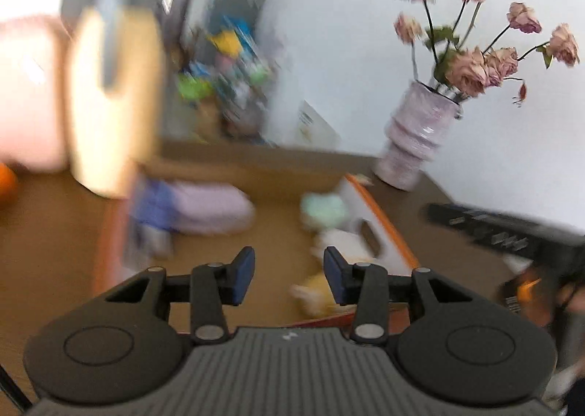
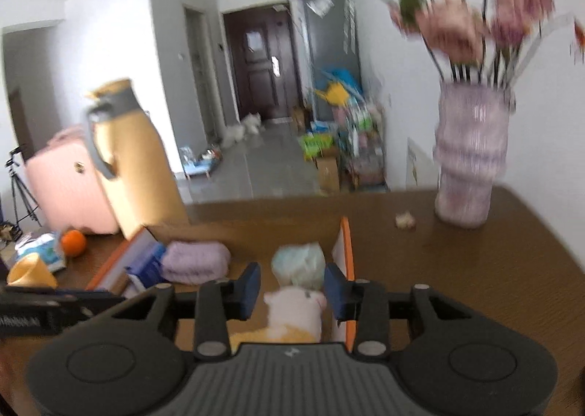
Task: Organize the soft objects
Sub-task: 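Carry the sheep into the cardboard box and open both tools, then lift both tools out of the box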
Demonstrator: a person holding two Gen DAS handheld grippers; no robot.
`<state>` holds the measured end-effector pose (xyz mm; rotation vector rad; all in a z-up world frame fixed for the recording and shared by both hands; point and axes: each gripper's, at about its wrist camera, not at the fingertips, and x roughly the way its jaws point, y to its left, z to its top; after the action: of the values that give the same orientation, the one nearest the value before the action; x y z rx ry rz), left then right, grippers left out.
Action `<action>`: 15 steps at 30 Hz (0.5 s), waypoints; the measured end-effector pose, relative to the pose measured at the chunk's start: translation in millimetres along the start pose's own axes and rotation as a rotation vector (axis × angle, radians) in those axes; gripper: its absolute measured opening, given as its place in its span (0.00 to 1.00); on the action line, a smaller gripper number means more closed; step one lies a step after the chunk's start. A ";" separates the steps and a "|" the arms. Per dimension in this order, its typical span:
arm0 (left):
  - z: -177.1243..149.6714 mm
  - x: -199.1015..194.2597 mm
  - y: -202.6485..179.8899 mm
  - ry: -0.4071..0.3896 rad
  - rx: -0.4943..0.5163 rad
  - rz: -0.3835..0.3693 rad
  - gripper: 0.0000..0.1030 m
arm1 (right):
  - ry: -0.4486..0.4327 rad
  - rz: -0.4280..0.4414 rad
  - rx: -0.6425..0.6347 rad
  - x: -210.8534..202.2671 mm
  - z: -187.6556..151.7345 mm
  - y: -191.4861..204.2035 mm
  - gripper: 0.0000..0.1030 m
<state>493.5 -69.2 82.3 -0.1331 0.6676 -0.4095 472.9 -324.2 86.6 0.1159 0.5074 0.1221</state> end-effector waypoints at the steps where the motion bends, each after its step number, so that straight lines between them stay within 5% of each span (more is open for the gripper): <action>1: 0.3 -16.8 0.5 -0.029 0.034 0.049 0.46 | -0.017 0.002 -0.019 -11.3 3.2 4.1 0.39; 8: -49.7 -105.1 4.3 -0.308 0.166 0.335 0.93 | -0.182 0.026 -0.217 -77.2 -28.5 52.8 0.85; 11: -79.5 -123.9 3.3 -0.410 0.159 0.391 0.94 | -0.278 0.013 -0.267 -95.9 -56.2 75.0 0.89; 15: -95.1 -141.7 2.6 -0.397 0.135 0.382 0.94 | -0.303 0.014 -0.255 -111.9 -73.2 92.8 0.89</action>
<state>334.3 -7.8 88.8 0.0427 0.2617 -0.0537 331.8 -243.1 89.5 -0.1108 0.1860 0.1788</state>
